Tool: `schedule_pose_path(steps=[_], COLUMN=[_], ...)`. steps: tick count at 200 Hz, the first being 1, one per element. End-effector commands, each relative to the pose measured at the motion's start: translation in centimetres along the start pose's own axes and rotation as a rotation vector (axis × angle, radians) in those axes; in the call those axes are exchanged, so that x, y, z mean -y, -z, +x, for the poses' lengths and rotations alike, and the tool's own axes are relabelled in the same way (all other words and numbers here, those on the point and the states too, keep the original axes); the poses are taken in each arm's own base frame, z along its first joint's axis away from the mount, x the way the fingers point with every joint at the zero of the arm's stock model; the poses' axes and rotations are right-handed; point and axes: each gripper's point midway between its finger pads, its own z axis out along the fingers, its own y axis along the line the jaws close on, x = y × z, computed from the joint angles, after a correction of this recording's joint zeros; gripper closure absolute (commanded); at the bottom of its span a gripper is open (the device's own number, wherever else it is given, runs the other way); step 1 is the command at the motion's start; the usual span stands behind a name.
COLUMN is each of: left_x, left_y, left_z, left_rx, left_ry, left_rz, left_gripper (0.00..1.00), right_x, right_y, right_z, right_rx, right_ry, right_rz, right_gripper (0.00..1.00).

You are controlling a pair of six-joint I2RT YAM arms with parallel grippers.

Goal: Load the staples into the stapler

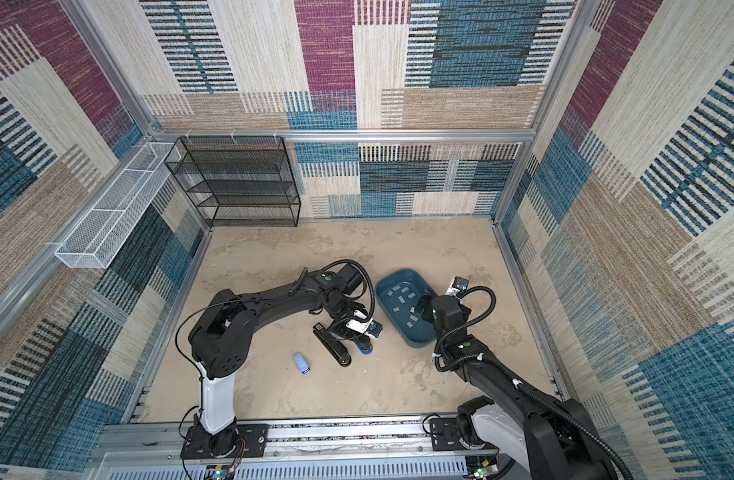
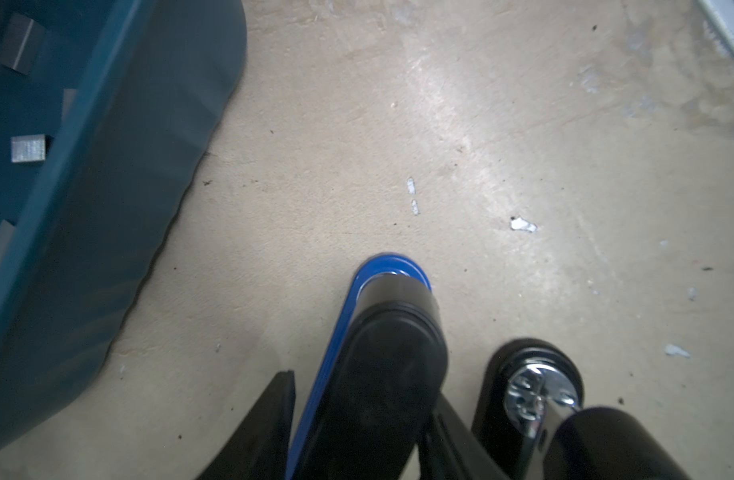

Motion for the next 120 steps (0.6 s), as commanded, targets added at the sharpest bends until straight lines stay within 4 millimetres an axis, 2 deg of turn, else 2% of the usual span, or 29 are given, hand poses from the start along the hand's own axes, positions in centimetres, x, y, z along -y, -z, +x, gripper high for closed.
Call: schedule_pose_path(steps=[1,67,93,120], left_x=[0.8,1.0,1.0,1.0], left_y=[0.1,-0.1,-0.6,-0.9], left_z=[-0.6,-1.1,-0.3,0.0], left_rx=[0.03,0.05,0.018,0.004], left_ry=[-0.031,-0.055,-0.046,-0.037], left_rz=[0.041,0.071,0.087,0.104], left_gripper=[0.51,0.59,0.66,0.64], right_x=[-0.7,-0.6,-0.6,-0.5], right_y=[0.0,-0.3,-0.4,-0.4], right_z=[-1.0,-0.9,-0.8,-0.8], right_rx=[0.031,0.021,0.02,0.018], right_ry=[-0.017,-0.018,-0.018,-0.018], right_rz=[-0.029,-0.023,-0.023,-0.02], right_gripper=[0.0,0.0,0.0,0.0])
